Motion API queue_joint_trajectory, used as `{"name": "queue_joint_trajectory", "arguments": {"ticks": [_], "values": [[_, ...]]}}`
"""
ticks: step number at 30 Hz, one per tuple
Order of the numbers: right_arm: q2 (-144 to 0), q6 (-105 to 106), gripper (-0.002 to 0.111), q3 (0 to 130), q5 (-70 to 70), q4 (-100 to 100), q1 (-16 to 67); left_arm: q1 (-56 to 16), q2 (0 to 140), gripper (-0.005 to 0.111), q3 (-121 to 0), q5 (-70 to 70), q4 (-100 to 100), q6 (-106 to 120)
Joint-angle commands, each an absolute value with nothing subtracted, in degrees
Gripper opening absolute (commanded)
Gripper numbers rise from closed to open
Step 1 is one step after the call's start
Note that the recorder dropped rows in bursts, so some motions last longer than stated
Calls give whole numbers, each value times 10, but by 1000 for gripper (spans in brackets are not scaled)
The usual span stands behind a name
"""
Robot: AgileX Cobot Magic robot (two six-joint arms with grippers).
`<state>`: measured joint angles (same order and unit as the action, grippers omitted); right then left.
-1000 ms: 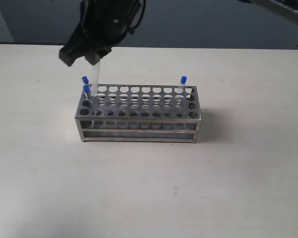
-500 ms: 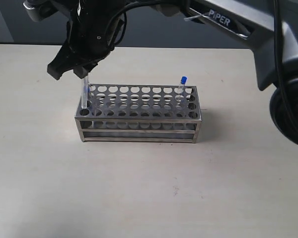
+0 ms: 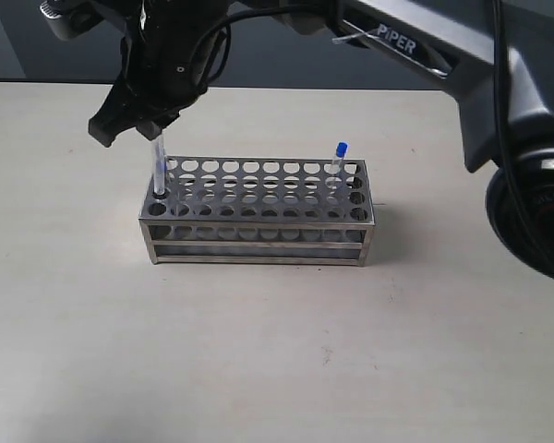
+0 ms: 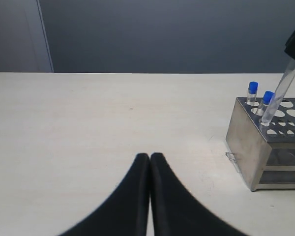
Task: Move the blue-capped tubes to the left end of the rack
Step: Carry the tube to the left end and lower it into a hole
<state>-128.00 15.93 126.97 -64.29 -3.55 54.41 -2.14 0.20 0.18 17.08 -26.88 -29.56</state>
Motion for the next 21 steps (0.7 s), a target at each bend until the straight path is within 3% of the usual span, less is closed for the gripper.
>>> {"name": "queue_joint_trajectory", "arguments": {"ticks": [1, 21], "values": [[-1284, 159, -1, 1277, -647, -19, 544, -25, 0, 1, 0, 167, -268, -296], [-1329, 159, -1, 1277, -617, -69, 544, -25, 0, 1, 0, 167, -268, -296]]}}
